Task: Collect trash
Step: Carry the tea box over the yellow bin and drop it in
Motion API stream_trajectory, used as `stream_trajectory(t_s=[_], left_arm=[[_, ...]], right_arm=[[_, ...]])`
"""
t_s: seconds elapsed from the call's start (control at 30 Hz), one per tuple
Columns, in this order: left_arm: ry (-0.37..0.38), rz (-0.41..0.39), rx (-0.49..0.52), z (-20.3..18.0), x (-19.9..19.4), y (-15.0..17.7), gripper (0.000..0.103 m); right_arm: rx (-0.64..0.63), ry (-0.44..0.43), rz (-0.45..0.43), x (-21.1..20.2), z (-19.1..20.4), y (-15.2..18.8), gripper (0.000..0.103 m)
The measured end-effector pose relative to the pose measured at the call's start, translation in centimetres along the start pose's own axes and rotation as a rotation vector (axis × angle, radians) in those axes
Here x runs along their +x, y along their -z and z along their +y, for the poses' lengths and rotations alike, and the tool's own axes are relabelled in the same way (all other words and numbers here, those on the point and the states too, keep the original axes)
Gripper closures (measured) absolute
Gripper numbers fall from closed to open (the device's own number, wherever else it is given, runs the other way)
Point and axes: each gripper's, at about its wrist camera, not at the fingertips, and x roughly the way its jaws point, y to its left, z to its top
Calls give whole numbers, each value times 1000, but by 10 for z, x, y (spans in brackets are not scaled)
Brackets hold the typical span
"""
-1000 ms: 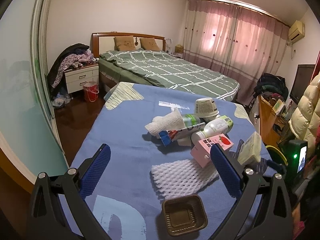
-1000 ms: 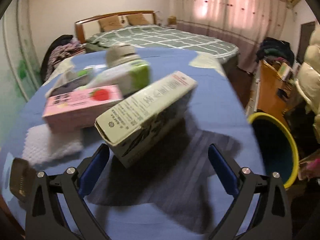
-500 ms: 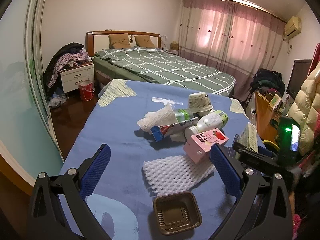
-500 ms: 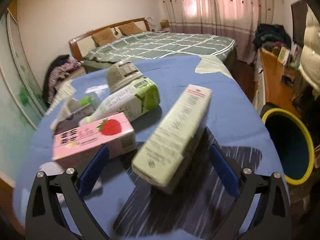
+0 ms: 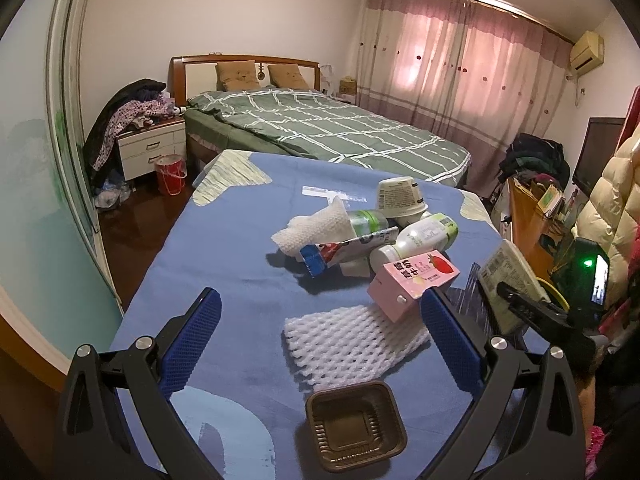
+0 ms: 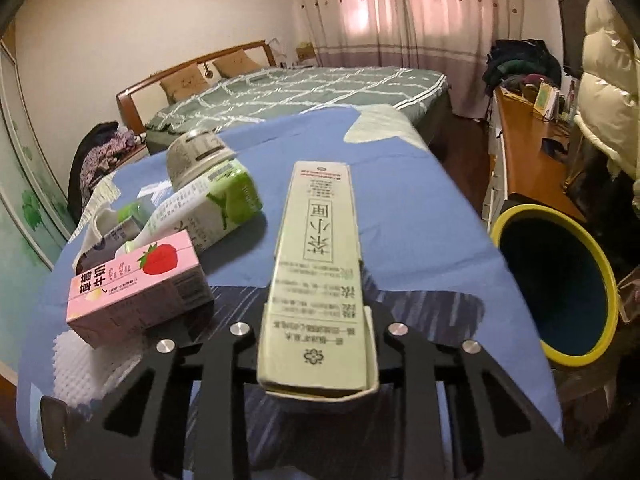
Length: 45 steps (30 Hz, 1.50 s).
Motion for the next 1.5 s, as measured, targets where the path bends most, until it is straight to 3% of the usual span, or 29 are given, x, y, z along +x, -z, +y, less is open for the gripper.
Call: stream_trajectory(t_s=[0.2,0.53,0.83,0.93,1.07,1.5], left_arm=[[6,1,13,-6,0,0,5],[25,34,47,-21,7,8,5],[39,74,69,-32,16,17,5],[42,83,74,-35,19,19,5],[42,90,84,-40,21,22,5],[-26,149,109,-46,31,46,5]], right_arm=[[43,34,-61,-20,-29,-3,75],[224,211,-141,-36,-118,-23,75],[365,371,-86,-9,-193,-33,74],[387,408,-67,2,-201,-31,72],[388,433,-91,-2,-200,-30,47],[333,454,-105,-3,-189,-35,40]])
